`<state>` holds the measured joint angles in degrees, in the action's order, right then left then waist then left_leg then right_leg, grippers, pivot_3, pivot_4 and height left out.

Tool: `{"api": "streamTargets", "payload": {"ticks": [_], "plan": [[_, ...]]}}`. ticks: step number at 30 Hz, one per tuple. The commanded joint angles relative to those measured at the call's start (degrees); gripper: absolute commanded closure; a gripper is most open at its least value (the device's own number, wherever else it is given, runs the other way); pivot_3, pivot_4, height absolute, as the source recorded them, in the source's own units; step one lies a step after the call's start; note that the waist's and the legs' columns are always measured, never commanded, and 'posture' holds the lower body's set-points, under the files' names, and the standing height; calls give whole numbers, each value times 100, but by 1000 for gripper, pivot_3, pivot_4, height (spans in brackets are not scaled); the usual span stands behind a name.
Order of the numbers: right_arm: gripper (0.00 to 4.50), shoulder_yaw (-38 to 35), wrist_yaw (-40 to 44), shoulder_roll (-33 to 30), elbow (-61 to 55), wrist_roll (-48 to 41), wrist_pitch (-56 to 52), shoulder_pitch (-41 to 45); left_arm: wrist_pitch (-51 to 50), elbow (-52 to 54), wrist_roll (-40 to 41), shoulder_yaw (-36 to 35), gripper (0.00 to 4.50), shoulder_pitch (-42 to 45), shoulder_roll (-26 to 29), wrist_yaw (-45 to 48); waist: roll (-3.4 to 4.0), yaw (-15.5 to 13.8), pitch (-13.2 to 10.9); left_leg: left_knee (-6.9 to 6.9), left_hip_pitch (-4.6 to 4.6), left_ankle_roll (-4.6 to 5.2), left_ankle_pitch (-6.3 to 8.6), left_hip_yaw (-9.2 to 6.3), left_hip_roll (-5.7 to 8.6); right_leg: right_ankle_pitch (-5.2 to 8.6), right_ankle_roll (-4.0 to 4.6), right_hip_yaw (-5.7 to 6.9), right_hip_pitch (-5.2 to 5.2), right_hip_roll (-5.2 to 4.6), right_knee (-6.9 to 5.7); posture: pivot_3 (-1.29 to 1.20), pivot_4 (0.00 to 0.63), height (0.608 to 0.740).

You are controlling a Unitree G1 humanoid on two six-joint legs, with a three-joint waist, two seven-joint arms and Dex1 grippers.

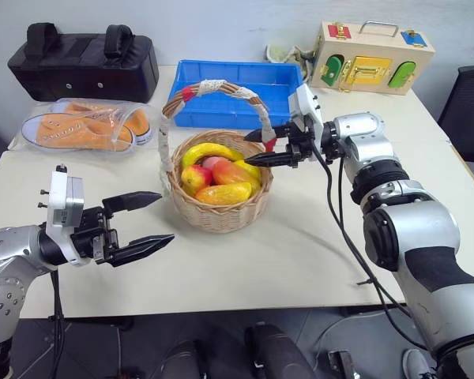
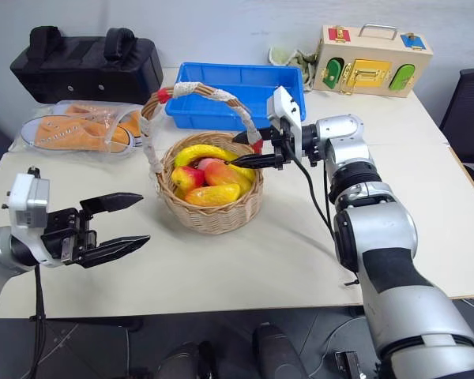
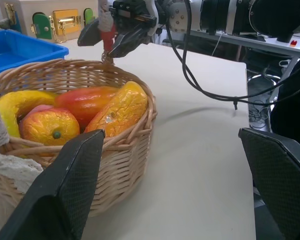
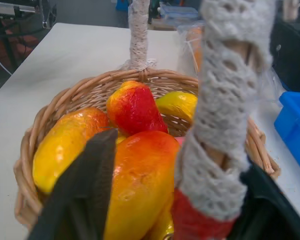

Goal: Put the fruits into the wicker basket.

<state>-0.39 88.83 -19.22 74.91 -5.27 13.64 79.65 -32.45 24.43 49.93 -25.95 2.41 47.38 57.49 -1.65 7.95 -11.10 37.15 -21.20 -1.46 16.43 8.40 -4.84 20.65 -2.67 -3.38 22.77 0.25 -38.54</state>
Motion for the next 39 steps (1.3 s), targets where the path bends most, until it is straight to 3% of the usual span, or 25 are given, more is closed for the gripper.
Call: {"api": "streamTargets", "payload": {"ticks": [1,4,10,16,20,24,31,35,39], "plan": [[3333,-135,290,73,-14,-12,32,116,37,199,130,-207,0,-25,65,-20,0,5,0,0,1,0,0,0,0,0,0,0,0,0,0,0,150,740],[4289,-197,352,41,-41,-45,49,99,68,208,115,-200,0,-19,37,-51,0,12,0,1,2,-2,-1,1,0,0,0,0,0,1,-3,0,150,740],[4295,-69,367,-458,-670,-808,-364,-188,214,105,9,-23,0,57,-98,-59,0,-16,0,1,-1,-2,-2,0,1,0,0,0,0,0,-1,0,150,740],[4295,-727,173,-1349,-2892,-1895,-1546,-1453,378,-151,-135,318,0,306,-292,18,-1,-147,0,-2,-9,1,6,-9,3,1,-3,4,0,-2,11,0,150,740],[4295,-1435,-956,-2083,-4808,-2178,-2387,-2968,505,-503,-303,695,0,683,-352,181,0,-205,0,-5,-9,-4,11,-13,1,3,-6,7,0,3,15,0,150,740],[4295,-2044,-2306,-2660,-5394,-1765,-2549,-4133,660,-1025,-550,1081,0,1251,-393,423,0,-280,0,-1,-13,-2,9,-4,3,5,-8,-3,-2,5,33,0,150,740],[4295,-2376,-4067,-2769,-5330,-1444,-2958,-4577,822,-1494,-788,1414,0,1755,-473,683,1,-146,0,5,4,4,-3,18,8,3,-8,-23,-7,5,14,0,150,740],[4295,-2471,-4533,-2664,-5348,-1643,-3394,-4587,856,-1474,-833,1394,0,1719,-479,681,1,-160,0,-2,5,-3,-6,12,5,4,-8,-22,-5,12,11,0,150,740],[3067,-2475,-4728,-2644,-5608,-1805,-3660,-4690,881,-1472,-864,1335,0,1657,-454,695,1,-178,0,3,0,-1,-6,10,6,4,-8,-22,-6,9,14,0,150,740]]}}
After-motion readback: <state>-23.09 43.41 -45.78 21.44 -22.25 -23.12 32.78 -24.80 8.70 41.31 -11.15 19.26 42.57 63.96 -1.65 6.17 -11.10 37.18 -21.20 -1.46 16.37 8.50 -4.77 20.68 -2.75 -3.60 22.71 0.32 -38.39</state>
